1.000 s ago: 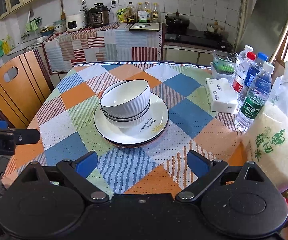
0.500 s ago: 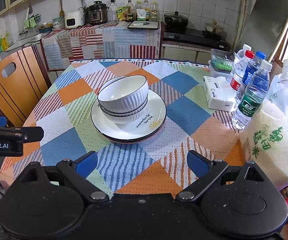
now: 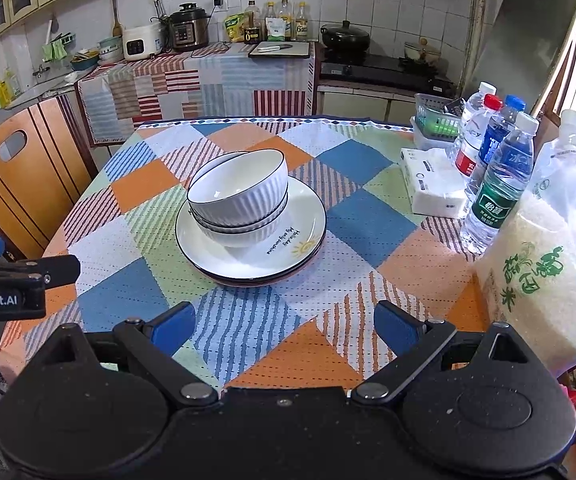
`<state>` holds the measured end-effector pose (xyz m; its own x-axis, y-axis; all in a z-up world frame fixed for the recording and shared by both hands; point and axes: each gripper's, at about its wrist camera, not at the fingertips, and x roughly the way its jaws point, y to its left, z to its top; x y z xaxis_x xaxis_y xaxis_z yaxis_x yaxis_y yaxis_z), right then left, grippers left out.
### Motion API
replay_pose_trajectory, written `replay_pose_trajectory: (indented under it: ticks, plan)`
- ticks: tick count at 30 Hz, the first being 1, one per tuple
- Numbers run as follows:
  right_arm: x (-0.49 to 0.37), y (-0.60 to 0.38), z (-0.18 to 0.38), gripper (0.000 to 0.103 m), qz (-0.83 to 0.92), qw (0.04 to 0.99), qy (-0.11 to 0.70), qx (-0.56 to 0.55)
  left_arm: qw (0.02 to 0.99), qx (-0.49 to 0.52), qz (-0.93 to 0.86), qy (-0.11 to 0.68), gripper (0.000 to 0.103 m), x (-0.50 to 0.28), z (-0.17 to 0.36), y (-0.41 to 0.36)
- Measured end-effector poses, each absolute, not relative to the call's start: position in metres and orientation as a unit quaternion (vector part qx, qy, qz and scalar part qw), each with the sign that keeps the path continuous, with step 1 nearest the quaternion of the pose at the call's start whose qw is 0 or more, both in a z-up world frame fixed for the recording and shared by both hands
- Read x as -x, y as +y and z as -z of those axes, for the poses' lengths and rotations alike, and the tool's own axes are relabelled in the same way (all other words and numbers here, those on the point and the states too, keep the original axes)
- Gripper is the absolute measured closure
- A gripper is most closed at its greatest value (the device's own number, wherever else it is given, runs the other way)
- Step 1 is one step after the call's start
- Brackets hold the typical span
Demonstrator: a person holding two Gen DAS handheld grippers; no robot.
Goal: Organize plates and bowls
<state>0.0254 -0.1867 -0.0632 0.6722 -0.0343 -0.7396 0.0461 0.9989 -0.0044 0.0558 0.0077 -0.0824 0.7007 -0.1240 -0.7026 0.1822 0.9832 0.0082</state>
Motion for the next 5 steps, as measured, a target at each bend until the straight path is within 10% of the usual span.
replay_pose_trajectory:
  ticks: [5]
  plan:
    - [-0.0278,-0.1904,0.0649,0.005,0.023,0.912,0.410,-0.013,0.921,-0.047,0.082,0.378,0.000,-0.0555,0.0828,0.0064]
